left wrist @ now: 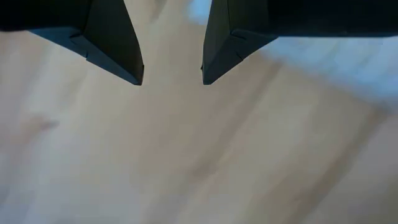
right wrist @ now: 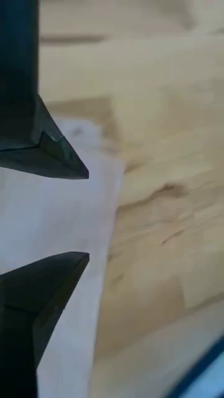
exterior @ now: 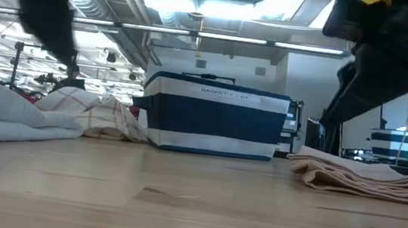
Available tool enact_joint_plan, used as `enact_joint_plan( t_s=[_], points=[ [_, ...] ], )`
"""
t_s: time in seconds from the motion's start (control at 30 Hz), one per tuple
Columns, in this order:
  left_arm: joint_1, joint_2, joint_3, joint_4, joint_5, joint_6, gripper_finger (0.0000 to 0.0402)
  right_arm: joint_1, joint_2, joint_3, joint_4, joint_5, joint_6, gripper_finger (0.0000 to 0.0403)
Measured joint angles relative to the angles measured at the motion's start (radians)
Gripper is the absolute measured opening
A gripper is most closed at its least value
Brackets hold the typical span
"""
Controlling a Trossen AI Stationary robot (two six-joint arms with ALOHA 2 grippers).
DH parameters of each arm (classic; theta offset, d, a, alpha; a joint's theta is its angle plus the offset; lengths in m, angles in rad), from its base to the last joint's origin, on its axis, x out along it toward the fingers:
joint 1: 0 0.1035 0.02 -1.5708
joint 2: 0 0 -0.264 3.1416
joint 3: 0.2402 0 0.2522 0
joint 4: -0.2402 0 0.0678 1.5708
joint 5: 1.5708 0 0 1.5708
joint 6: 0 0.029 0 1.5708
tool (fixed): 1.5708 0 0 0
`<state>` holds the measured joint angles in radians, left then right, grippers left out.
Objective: Fold towel
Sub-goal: Fold the pink towel on the table
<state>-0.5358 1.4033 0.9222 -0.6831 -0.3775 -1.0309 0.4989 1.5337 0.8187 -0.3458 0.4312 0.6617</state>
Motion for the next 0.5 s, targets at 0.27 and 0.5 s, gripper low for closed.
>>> enact_joint_plan(
  t_s=[0.27, 0.5],
  points=[
    [-0.001, -0.023, -0.001, -0.432, 0.045, -0.273, 0.0159, -0.008, 0.059, -0.137, 0.05, -0.051, 0.125, 0.0204],
    [-0.001, -0.023, -0.009, -0.434, 0.08, -0.28, 0.0159, -0.101, 0.043, -0.137, -0.386, 0.109, 0.098, 0.0204]
  ],
)
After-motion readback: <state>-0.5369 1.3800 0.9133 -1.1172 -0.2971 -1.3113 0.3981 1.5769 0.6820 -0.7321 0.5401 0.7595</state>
